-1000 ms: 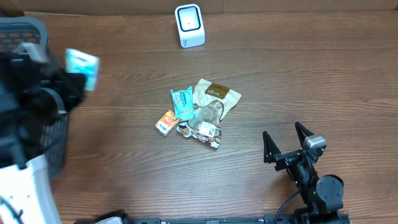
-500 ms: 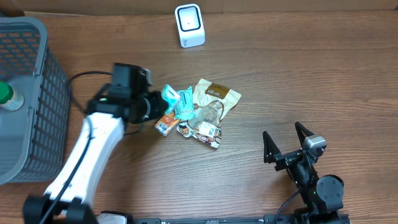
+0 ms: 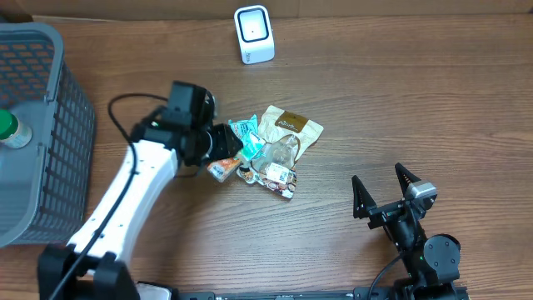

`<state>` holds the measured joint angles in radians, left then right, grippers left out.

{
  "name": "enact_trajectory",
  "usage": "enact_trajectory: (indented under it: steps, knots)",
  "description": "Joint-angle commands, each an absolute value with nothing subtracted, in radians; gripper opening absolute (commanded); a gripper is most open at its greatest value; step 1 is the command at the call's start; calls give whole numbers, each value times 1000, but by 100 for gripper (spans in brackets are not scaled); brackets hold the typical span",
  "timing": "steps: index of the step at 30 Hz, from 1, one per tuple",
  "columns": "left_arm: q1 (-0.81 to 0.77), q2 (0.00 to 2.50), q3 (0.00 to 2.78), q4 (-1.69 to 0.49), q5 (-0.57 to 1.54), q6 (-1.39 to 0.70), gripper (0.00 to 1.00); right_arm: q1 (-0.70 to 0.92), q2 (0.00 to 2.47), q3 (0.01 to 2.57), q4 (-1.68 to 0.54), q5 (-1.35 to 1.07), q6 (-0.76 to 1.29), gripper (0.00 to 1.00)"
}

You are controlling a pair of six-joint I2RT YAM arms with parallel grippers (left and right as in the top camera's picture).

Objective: Scan the item barcode
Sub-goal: 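Carry the Kleenex pack to the table centre pile and release it, then reach the left gripper into the basket and grasp the green-capped bottle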

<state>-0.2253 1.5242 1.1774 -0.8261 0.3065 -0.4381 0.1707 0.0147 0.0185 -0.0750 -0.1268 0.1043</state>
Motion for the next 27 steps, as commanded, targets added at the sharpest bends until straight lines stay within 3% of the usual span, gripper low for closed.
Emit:
enact_trajectory:
  steps: [1, 6, 11, 14, 15, 21, 27]
  knots:
    - [-162, 1420, 1366, -890, 303, -388, 47, 169, 3, 8, -71, -133, 108, 100]
    - [9, 1368, 1606, -1036, 214, -385, 57, 169, 3, 8, -71, -133, 108, 100]
    - [245, 1344, 1750, -1104, 10, -416, 57, 169, 3, 8, -71, -133, 108, 100]
    - [394, 1335, 1750, -1103, -37, -479, 94, 169, 3, 8, -71, -133, 108, 100]
    - [439, 1338, 1747, -1103, -37, -479, 100, 169, 3, 8, -71, -133, 108, 100]
    - [633, 1424, 1734, -1099, -61, -444, 100, 169, 3, 8, -71, -133, 108, 100]
    - [731, 1559, 1734, -1099, -134, -317, 100, 169, 3, 8, -71, -133, 108, 100]
